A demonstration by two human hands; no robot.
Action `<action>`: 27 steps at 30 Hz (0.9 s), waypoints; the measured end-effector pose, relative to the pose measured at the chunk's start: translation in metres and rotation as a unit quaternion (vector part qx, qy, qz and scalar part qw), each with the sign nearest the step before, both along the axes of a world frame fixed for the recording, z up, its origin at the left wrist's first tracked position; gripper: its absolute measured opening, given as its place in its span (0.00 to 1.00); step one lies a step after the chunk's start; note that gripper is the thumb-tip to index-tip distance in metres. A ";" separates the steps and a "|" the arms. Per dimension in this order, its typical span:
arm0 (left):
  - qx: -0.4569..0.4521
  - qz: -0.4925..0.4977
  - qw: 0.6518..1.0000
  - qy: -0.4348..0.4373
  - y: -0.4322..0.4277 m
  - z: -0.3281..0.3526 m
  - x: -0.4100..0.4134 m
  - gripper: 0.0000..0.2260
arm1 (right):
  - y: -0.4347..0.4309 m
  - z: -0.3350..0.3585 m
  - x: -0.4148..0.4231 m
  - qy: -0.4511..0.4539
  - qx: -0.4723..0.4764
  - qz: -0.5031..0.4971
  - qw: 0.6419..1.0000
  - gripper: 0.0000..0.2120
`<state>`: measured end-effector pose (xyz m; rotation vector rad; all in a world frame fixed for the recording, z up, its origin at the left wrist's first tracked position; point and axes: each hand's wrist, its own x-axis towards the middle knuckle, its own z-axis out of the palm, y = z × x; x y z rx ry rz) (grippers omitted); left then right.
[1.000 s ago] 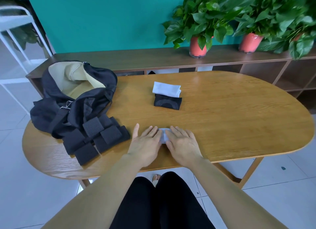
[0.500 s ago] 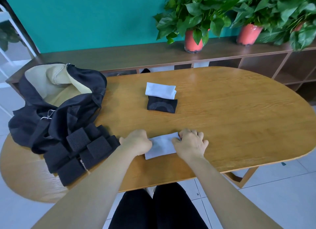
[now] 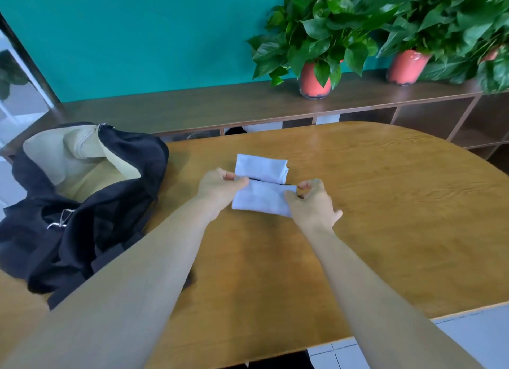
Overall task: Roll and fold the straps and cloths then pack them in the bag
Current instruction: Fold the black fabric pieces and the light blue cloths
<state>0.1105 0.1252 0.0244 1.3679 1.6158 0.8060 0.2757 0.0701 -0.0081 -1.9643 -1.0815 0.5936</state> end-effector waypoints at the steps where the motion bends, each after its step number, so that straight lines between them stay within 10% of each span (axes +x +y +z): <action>1: 0.001 0.012 1.000 -0.001 0.010 -0.001 0.002 0.14 | 0.010 0.001 0.000 -0.010 0.000 -0.002 1.000 0.10; 17: 0.011 0.059 0.970 0.236 0.076 -0.058 0.012 0.15 | 0.084 -0.036 -0.003 -0.184 -0.016 -0.038 0.982 0.12; 27: 0.258 0.050 0.926 0.271 0.066 -0.055 0.008 0.10 | 0.079 -0.035 -0.015 -0.328 0.189 0.028 0.925 0.11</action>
